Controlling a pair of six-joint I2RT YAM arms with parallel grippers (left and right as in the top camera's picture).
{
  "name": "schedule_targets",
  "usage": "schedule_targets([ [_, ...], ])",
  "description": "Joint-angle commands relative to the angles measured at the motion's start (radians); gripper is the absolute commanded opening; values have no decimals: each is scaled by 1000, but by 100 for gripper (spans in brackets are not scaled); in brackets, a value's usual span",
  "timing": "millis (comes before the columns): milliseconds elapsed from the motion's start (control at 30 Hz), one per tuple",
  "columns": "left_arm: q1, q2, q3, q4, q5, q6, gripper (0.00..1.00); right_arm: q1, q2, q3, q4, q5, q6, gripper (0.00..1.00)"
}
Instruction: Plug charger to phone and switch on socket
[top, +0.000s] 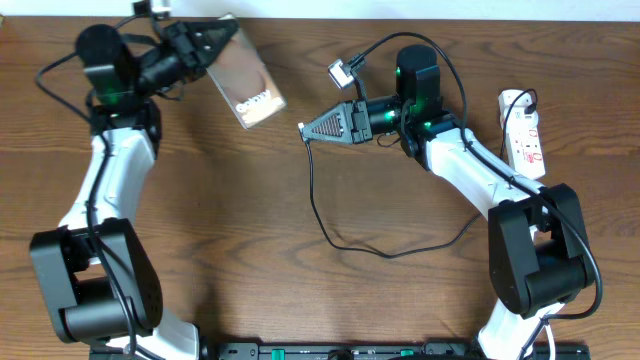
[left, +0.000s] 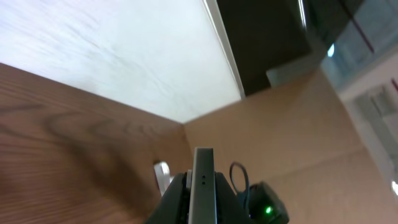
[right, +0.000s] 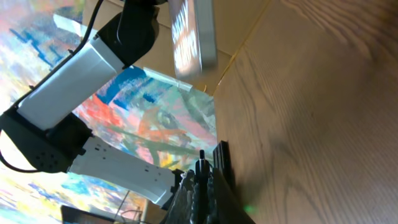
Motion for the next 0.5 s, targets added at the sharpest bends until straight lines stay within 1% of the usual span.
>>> schedule_targets([
  [0, 61, -19, 19, 11, 26, -69, 7, 0, 3, 13, -49, 40, -15, 1],
  [100, 97, -19, 19, 11, 64, -94, 8, 0, 3, 13, -175, 148, -39, 1],
  [167, 109, -19, 19, 11, 99, -94, 7, 0, 3, 13, -312, 264, -90, 1],
  [300, 110, -19, 19, 11, 155, -94, 7, 0, 3, 14, -565, 522, -187, 1],
  [333, 109, -19, 19, 11, 166, -93, 8, -1, 3, 19, -653, 632, -211, 1],
  [433, 108, -19, 19, 11, 190, -93, 8, -3, 2, 35, -768, 795, -234, 1],
  [467, 107, -19, 19, 11, 200, -90, 8, -3, 2, 45, -820, 876, -234, 1],
])
